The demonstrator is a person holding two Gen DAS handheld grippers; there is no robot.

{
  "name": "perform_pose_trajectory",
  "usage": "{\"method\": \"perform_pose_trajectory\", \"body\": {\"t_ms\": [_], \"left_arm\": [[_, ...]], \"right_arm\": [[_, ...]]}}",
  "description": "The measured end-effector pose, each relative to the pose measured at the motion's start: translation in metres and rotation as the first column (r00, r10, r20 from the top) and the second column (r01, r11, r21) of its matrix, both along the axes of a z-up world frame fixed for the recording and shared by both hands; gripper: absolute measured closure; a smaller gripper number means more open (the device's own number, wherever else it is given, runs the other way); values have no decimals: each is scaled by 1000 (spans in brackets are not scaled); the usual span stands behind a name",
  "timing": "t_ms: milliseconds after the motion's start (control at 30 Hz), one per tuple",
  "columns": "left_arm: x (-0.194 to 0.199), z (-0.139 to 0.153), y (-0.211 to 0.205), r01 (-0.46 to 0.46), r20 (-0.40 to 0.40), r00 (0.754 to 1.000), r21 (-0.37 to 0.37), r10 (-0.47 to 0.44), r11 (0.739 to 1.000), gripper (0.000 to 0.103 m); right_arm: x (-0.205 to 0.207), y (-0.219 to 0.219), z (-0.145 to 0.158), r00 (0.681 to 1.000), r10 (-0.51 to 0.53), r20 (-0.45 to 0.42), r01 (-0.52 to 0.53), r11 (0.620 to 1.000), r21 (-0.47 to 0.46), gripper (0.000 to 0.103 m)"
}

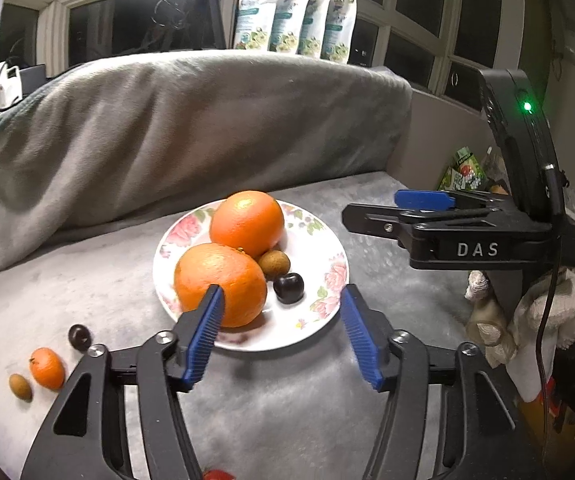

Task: Organize fruits
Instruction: 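Move both open grippers back toward the remaining small fruits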

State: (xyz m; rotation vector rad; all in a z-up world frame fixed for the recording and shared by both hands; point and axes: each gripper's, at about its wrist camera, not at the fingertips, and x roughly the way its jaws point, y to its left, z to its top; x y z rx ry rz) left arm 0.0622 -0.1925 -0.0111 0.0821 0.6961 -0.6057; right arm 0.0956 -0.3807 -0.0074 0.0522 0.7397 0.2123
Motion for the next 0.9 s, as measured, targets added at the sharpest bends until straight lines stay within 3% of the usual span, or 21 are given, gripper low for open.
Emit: {"method": "perform_pose_trajectory", "body": {"t_ms": [533,900], "left_arm": [[-17,2,94,-154,-5,988,-17,154,988,40],[-14,-29,164,-271,-97,959,-33,267,962,40]], "right_arm": [[-55,45,24,995,67,74,-70,997,35,11],[-81,105,17,974,211,80,-211,977,-5,11]]}}
